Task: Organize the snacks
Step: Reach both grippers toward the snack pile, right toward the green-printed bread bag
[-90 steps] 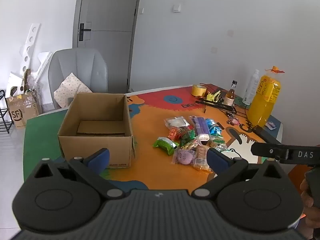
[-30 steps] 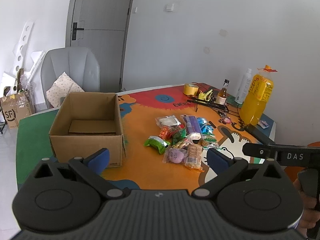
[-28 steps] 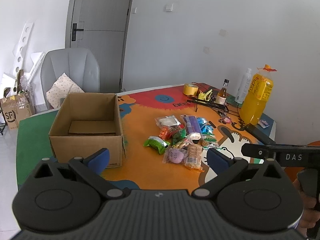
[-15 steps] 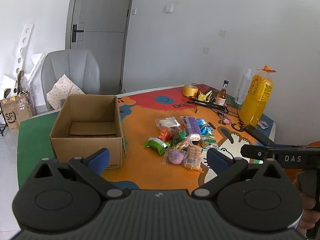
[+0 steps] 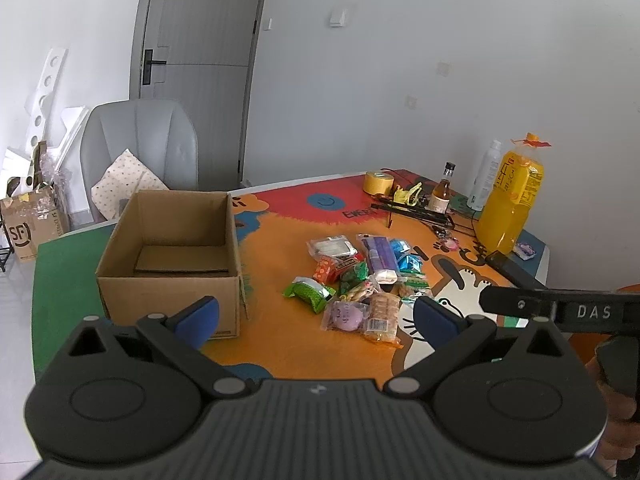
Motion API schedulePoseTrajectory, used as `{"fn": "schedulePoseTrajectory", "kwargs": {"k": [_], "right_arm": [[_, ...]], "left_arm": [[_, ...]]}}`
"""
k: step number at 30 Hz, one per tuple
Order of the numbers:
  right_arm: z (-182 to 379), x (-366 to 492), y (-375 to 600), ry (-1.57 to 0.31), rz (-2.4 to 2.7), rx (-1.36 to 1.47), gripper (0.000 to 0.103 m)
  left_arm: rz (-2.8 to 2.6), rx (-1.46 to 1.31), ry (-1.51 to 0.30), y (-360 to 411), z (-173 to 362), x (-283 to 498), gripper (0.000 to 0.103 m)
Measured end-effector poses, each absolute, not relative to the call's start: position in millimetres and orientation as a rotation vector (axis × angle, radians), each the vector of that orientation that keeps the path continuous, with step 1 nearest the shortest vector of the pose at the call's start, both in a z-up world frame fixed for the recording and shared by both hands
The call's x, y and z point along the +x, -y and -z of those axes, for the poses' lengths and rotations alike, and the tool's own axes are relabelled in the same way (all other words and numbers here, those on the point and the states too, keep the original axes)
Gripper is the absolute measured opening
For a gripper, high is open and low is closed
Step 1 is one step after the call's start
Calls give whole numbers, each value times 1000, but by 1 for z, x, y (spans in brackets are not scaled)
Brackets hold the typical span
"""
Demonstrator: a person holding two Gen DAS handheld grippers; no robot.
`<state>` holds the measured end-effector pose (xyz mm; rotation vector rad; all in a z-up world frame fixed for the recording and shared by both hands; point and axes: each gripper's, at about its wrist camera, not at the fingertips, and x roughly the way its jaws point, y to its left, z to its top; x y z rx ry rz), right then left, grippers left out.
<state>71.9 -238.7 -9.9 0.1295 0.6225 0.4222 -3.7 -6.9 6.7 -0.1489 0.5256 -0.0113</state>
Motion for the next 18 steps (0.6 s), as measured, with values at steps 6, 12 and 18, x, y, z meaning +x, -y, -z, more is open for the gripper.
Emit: {"fn": "schedulePoseTrajectory", "kwargs": {"k": [6, 12, 18], "right_arm": [[20, 78, 242, -625, -432, 112, 103], [43, 98, 255, -667, -423, 133, 103], [60, 119, 269, -696, -423, 162, 103]], "left_arm": [[14, -153, -547, 12, -1, 14, 103], [-13, -177, -585, 18, 15, 40, 103], [-34, -188, -599, 27, 26, 59, 102]]}}
